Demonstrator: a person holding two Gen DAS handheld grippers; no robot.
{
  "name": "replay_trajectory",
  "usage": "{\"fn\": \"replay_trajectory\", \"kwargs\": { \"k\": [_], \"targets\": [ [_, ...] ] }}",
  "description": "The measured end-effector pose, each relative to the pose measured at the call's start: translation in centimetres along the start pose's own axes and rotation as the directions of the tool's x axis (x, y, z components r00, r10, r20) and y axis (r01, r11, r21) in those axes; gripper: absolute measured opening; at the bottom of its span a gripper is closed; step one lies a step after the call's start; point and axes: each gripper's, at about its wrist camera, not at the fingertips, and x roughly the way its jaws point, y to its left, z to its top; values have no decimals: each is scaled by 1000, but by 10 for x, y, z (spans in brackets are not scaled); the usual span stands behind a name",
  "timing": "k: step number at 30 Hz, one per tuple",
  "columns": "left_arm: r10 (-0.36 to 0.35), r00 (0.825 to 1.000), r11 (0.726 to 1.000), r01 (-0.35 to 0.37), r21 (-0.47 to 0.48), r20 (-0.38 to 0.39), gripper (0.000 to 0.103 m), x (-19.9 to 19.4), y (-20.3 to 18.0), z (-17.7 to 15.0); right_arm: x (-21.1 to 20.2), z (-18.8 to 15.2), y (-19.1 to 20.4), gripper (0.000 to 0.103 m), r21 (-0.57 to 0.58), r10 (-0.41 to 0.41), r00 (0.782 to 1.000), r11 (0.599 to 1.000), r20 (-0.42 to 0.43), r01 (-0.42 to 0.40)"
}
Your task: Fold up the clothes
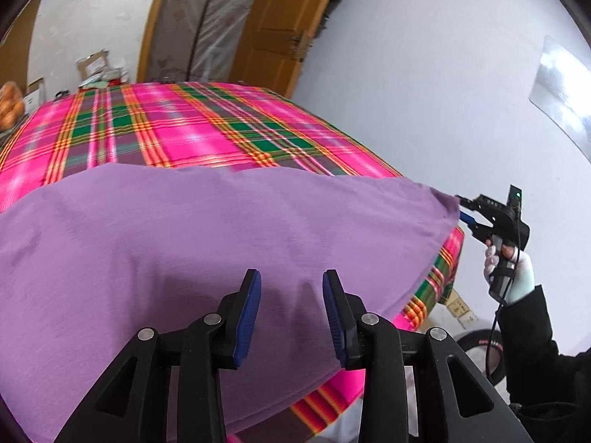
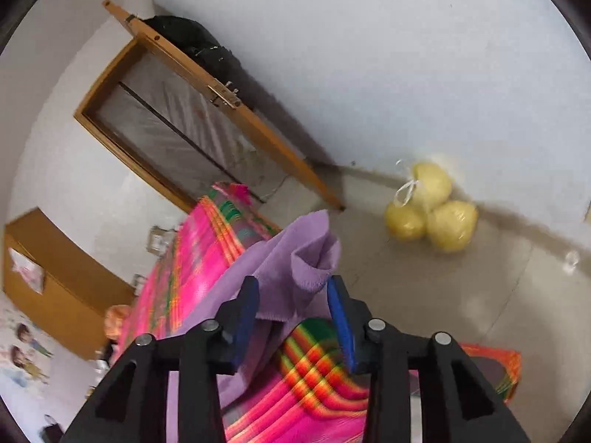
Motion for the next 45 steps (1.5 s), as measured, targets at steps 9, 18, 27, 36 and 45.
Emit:
{"fn": "replay_trajectory", "kwargs": {
  "k": [9,18,27,36,45],
  "targets": [
    [-13,1000,1000,13,-5,-20,36,10,-5,0,30,10,-11,53,153,145,989,978,-29,-139],
    [-15,999,1000,16,6,-33,36,14,-8,0,47,24,7,7,84,49,997,996,-67,-43],
    [-29,999,999,29,23,-19,36,12,-18,5,10,74,46,5,-45,131,988,991,85,-127],
    [-47,997,999,49,24,-68,36,26,-22,0,54,58,-55,8,149,-24,997,988,-76,35],
    [-67,993,995,74,66,-101,36,32,-37,-6,12,37,-31,29,10,-19,1000,1000,20,18]
  ]
}}
